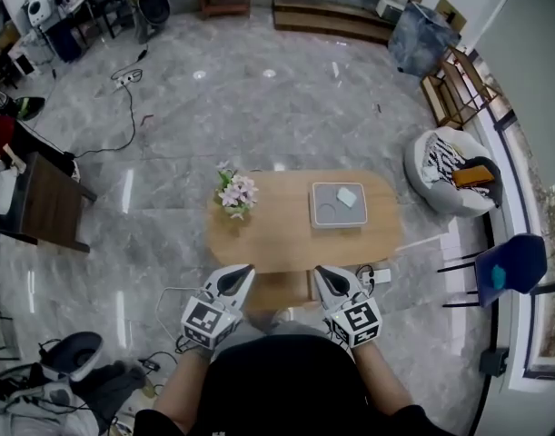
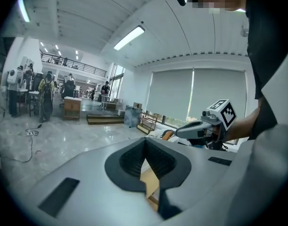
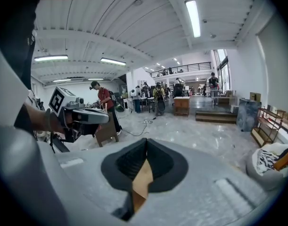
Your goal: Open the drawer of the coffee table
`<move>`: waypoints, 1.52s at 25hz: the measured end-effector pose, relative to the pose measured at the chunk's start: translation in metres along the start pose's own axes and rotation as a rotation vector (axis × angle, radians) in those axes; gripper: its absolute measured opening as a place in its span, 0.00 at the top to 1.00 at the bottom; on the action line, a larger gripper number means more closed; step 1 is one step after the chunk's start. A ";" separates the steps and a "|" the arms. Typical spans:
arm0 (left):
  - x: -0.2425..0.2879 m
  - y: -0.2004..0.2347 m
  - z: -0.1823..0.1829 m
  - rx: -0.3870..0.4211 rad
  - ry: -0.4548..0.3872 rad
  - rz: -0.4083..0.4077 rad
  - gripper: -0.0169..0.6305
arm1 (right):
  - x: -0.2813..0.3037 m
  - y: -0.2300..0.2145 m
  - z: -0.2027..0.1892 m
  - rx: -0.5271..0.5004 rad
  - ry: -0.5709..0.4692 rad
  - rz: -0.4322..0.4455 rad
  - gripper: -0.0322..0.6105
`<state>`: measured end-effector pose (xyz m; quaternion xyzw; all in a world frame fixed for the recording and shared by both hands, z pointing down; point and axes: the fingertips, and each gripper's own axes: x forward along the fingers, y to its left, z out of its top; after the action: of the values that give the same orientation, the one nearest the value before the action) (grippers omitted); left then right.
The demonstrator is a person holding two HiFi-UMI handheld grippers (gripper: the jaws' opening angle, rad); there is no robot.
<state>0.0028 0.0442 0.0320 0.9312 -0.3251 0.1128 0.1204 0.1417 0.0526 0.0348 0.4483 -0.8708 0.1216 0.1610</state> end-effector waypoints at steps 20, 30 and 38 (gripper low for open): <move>-0.046 -0.016 0.057 0.095 -0.067 0.021 0.95 | -0.029 0.036 0.061 0.004 -0.140 -0.035 0.95; -0.059 -0.010 0.058 0.101 -0.072 0.032 0.95 | -0.028 0.047 0.067 -0.009 -0.146 -0.035 0.95; -0.072 -0.010 0.069 0.096 -0.100 0.045 0.95 | -0.033 0.057 0.082 -0.006 -0.181 -0.024 0.95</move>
<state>-0.0370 0.0730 -0.0552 0.9328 -0.3457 0.0844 0.0568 0.0990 0.0802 -0.0573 0.4673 -0.8768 0.0759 0.0845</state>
